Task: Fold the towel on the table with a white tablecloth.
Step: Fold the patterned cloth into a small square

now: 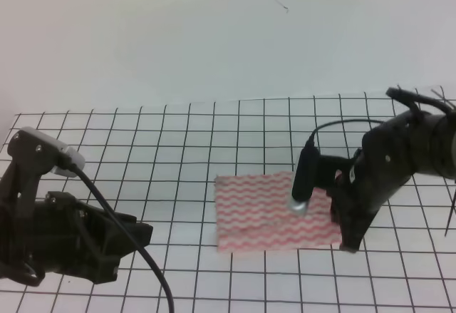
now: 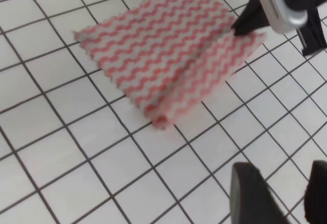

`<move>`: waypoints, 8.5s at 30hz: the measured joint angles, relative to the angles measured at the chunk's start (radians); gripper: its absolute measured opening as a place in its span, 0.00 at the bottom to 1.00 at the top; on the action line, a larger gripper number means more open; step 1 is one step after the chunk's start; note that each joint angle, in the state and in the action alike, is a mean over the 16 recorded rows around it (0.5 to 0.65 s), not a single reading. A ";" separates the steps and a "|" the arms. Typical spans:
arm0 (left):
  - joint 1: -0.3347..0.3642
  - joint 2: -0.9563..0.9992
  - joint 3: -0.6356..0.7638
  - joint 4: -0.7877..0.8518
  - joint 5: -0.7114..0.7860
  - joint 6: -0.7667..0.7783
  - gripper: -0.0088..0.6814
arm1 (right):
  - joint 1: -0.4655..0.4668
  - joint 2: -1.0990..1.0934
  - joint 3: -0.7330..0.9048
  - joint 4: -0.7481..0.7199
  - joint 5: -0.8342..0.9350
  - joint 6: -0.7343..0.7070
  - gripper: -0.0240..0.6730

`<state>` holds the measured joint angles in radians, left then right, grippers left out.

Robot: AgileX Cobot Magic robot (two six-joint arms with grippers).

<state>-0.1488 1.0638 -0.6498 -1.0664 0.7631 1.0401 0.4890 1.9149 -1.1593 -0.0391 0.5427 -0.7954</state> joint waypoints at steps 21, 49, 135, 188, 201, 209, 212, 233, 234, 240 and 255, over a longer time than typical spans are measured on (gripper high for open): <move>0.000 0.036 -0.001 0.007 -0.007 0.000 0.34 | -0.046 0.114 -0.175 -0.109 -0.029 0.036 0.04; 0.000 0.038 -0.001 0.005 -0.001 0.003 0.34 | -0.046 0.159 -0.221 -0.270 -0.087 0.133 0.04; -0.177 1.231 -1.164 0.316 0.378 -0.220 0.44 | -0.044 -0.024 -0.223 0.302 0.223 -0.033 0.51; -0.222 1.287 -1.353 0.409 0.469 -0.377 0.31 | -0.044 -0.025 -0.223 0.268 0.233 -0.033 0.51; -0.266 1.287 -1.352 0.482 0.467 -0.449 0.45 | -0.044 -0.027 -0.223 0.248 0.233 -0.031 0.51; -0.280 1.254 -1.334 0.496 0.467 -0.454 0.39 | -0.044 -0.027 -0.223 0.248 0.233 -0.029 0.51; -0.283 1.222 -1.308 0.506 0.454 -0.436 0.38 | -0.044 -0.028 -0.223 0.248 0.232 -0.028 0.51; -0.279 1.153 -1.134 0.459 0.333 -0.218 0.38 | -0.044 -0.029 -0.223 0.248 0.233 -0.019 0.51; -0.279 1.161 -1.134 0.459 0.324 -0.218 0.38 | -0.044 -0.029 -0.223 0.249 0.233 -0.018 0.51; -0.279 1.195 -1.134 0.447 0.292 -0.218 0.37 | -0.044 -0.029 -0.223 0.250 0.231 -0.018 0.51; -0.279 1.211 -1.137 0.401 0.292 -0.221 0.11 | -0.044 -0.029 -0.223 0.250 0.222 -0.018 0.51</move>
<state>-0.4277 2.2752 -1.7872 -0.6656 1.0553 0.8189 0.4447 1.8861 -1.3823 0.2109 0.7648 -0.8136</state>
